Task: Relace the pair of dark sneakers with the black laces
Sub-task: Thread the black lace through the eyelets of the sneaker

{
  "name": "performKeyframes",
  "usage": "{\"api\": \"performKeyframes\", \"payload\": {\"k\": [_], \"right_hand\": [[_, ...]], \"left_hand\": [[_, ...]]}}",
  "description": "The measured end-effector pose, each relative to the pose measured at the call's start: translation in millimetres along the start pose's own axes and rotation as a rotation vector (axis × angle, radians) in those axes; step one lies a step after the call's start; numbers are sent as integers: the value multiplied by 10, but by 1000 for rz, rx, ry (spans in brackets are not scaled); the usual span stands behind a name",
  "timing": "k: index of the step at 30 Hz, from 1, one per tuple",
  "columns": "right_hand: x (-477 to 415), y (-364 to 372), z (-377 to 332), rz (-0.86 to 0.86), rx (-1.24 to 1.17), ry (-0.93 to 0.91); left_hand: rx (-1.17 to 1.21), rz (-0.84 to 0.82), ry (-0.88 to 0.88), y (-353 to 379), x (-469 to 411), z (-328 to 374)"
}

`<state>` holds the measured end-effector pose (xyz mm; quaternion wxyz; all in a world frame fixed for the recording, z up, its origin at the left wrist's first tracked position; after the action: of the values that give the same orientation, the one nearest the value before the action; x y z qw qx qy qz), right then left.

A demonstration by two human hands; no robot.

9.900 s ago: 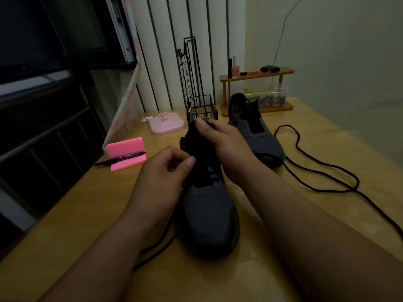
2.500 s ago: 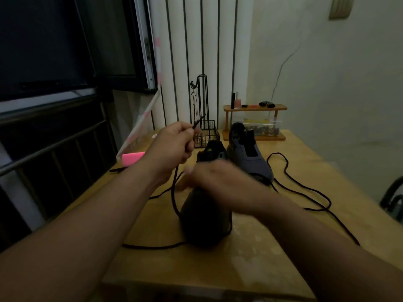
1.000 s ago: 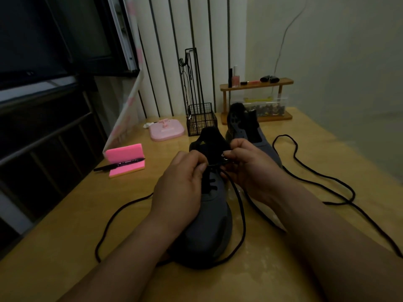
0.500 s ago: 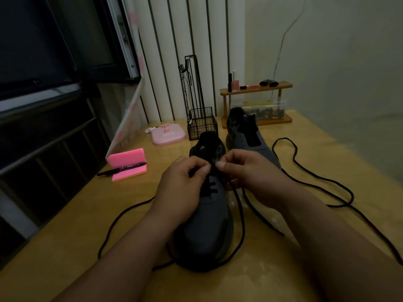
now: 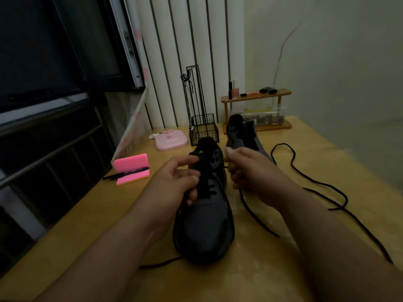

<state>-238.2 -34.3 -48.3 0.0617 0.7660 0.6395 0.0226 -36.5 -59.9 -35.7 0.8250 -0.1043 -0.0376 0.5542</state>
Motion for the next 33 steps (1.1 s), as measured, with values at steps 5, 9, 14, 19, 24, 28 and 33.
{"api": "performKeyframes", "payload": {"k": [5, 9, 14, 19, 24, 28, 33], "right_hand": [[-5, 90, 29, -34, 500, -187], [-4, 103, 14, -57, 559, -250], [-32, 79, -10, 82, 380, -212], [-26, 89, 73, 20, 238, -142], [-13, 135, 103, -5, 271, -133], [11, 182, 130, -32, 340, -93], [27, 216, 168, -74, 173, -45]], "left_hand": [[-311, 106, 28, -71, 250, -104], [-567, 101, -16, -168, 433, -228], [-443, 8, -145, -168, 511, -114], [-267, -62, -244, -21, 595, -69], [-621, -14, -177, -34, 877, -276], [-498, 20, -218, 9, 982, -351], [-217, 159, -329, -88, 842, -421]]}}
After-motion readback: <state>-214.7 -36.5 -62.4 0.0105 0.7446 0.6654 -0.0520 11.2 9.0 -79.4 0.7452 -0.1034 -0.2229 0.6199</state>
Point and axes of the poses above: each hand's wrist, its own x-axis away from the middle knuckle, its own y-axis out of the palm, z = x × y, the point moved 4 cm from there along -x, towards the middle knuckle, and after that the axes turned 10 degrees about -x, right-handed, at the moved point
